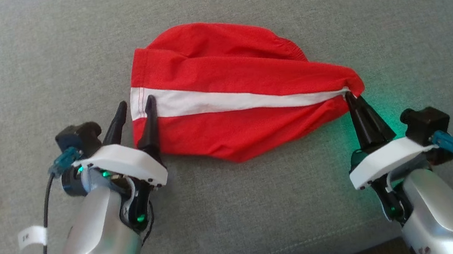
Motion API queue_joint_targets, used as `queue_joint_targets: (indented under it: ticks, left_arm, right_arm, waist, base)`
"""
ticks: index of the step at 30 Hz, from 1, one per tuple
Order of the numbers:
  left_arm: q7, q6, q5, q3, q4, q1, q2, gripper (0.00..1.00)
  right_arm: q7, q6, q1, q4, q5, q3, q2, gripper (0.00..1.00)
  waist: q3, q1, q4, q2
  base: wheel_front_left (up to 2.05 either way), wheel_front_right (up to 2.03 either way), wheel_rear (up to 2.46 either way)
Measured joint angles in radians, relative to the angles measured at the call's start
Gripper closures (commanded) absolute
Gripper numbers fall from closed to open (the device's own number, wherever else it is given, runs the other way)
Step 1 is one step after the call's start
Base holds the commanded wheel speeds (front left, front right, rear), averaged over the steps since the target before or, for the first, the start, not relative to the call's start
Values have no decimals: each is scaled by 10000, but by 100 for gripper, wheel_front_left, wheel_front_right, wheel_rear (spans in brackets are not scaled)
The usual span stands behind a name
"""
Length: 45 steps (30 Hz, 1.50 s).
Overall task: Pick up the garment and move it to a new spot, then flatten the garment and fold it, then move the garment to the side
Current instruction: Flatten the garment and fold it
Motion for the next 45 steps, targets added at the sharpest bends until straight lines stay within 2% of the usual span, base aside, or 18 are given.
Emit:
queue_joint_targets:
  ticks: [4, 5, 6, 7, 8, 16, 23, 32, 37, 45]
  left_arm:
    - [0, -8, -234, -217, 119, -104, -4, 0]
    - [0, -8, -293, -270, 132, -104, -4, 11]
    - [0, -10, -324, -334, 134, -104, -4, 53]
    - [0, -8, -353, -395, 130, -104, -4, 70]
    - [0, -10, -359, -405, 100, -104, -4, 100]
    - [0, -10, 130, -113, -894, 13, 31, 100]
    - [0, -12, 554, 673, -2157, 255, 176, 100]
    - [-4, -69, 1181, 1442, -3342, -82, 648, 100]
    - [-4, -82, 1440, 1507, -3358, -1011, 966, 100]
    - [150, -71, 1662, 1141, -2543, -2594, 961, 100]
  right_arm:
    - [0, 0, -18, -31, 0, 15, 19, 100]
    - [0, 0, -17, -31, 0, 10, 19, 100]
    - [0, 0, -18, -31, 0, 10, 21, 100]
    - [0, 0, -18, -33, 0, 2, 25, 100]
    - [0, 0, -18, -36, 0, -10, 25, 100]
    - [0, 0, -17, -226, 107, -54, 36, 100]
    - [0, 0, -340, -1108, 523, 314, -40, 100]
    - [-2, 0, -1882, -1877, 978, 1239, -1095, 100]
    - [4, 0, -3174, -1883, 1308, 1666, -1666, 100]
    - [84, 0, -5215, -1214, 1423, 2479, -2080, 100]
  waist:
    - [47, 0, -38, 0]
    - [55, 0, -40, 0]
    - [59, 0, -40, 0]
    - [58, 0, -38, 0]
    - [52, 0, -32, 0]
    - [-241, 0, -22, 0]
    - [-966, 0, 33, 0]
    - [-2142, 0, 324, 0]
    - [-2286, 0, 652, 0]
    - [-1421, 0, 918, 0]
  base:
    - [0, 0, 0]
    - [0, 0, 0]
    - [0, 0, 0]
    - [0, 0, 0]
    - [0, 0, 0]
    - [0, 0, 0]
    - [0, 0, 0]
    - [0, 0, 0]
    - [0, 0, 0]
    - [0, 0, 0]
